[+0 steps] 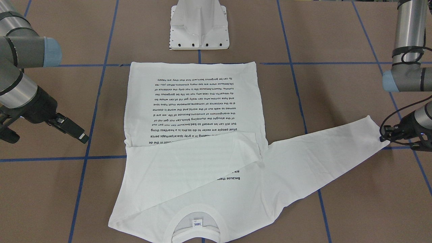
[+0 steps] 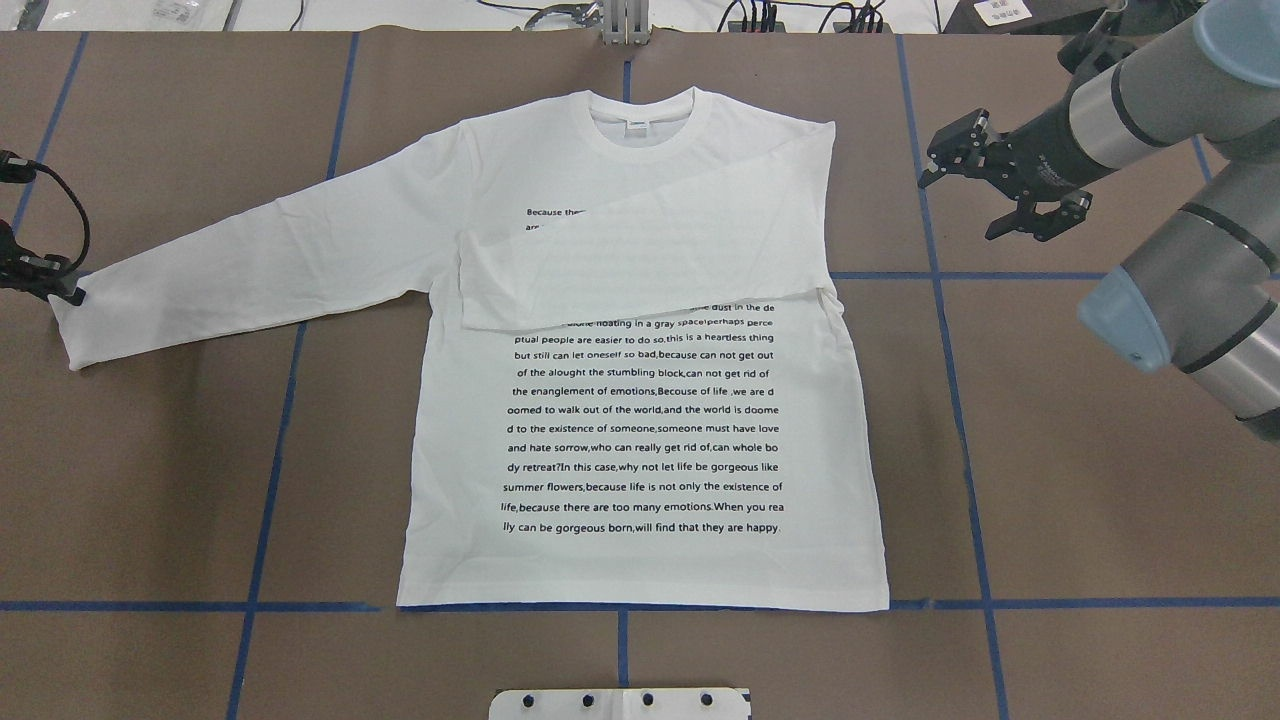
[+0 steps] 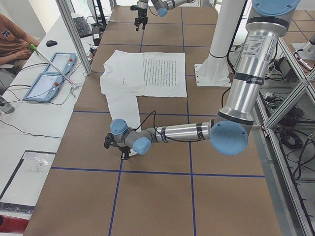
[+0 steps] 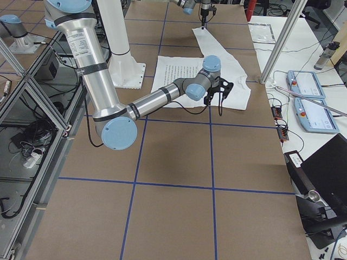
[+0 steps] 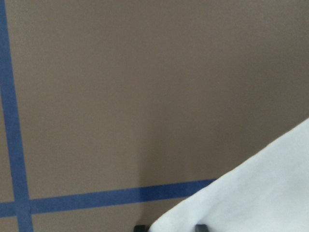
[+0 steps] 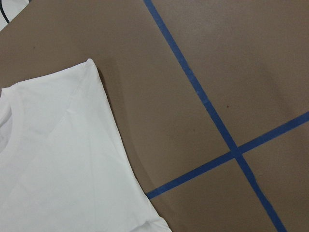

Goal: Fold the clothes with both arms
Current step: 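Grasp the sleeve cuff nearest the left gripper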

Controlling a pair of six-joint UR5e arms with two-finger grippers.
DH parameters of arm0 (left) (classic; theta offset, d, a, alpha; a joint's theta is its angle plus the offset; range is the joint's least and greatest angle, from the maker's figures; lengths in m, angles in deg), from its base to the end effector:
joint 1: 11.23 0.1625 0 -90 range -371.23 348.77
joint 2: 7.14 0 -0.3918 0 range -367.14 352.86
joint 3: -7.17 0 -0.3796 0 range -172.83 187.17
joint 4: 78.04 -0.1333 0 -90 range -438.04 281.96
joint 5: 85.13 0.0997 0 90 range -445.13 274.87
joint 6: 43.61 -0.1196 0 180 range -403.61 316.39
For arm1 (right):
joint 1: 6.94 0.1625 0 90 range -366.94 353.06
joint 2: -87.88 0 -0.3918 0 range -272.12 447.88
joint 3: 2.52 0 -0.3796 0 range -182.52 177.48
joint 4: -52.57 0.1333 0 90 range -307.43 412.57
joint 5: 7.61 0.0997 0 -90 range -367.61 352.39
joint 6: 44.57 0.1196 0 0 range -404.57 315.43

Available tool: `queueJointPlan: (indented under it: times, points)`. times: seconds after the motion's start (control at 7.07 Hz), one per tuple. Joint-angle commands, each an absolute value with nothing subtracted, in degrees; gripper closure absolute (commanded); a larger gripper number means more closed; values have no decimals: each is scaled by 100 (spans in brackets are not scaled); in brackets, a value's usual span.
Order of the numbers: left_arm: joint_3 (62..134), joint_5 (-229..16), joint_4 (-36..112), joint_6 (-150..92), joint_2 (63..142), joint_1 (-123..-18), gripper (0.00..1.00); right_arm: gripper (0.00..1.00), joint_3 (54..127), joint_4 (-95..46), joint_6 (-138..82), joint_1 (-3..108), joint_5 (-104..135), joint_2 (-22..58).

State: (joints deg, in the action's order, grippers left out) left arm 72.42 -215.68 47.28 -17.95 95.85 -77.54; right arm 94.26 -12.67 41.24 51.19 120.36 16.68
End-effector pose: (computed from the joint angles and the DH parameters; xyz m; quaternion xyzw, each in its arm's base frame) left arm 0.1852 -0.5602 0.6651 0.0324 0.3882 0.0549 0.9194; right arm -0.2687 -0.5452 0.3529 -0.0439 -0.4965 0.2648 0.8255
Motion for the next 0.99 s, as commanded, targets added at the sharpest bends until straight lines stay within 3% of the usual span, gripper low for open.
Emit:
queueJointPlan:
  times: [0.0, 0.14, 0.57, 0.85]
  points:
    - [7613, -21748, 4720, -1812, 9561, -7758, 100, 1, 9469, -1273, 4130, 5116, 12028, 1625]
    - [7912, -21871, 4711, -1803, 9543, -7793, 100, 1, 9469, -1273, 4130, 5116, 12027, 1625]
    - [10106, -22083, 2975, -1219, 9717, -7689, 100, 1, 9460, -1265, 4122, 5168, 12045, 1625]
    - [10534, -22074, 2971, 631, 10617, -6781, 100, 1, 9477, -1256, 3573, 5702, 12447, 1302]
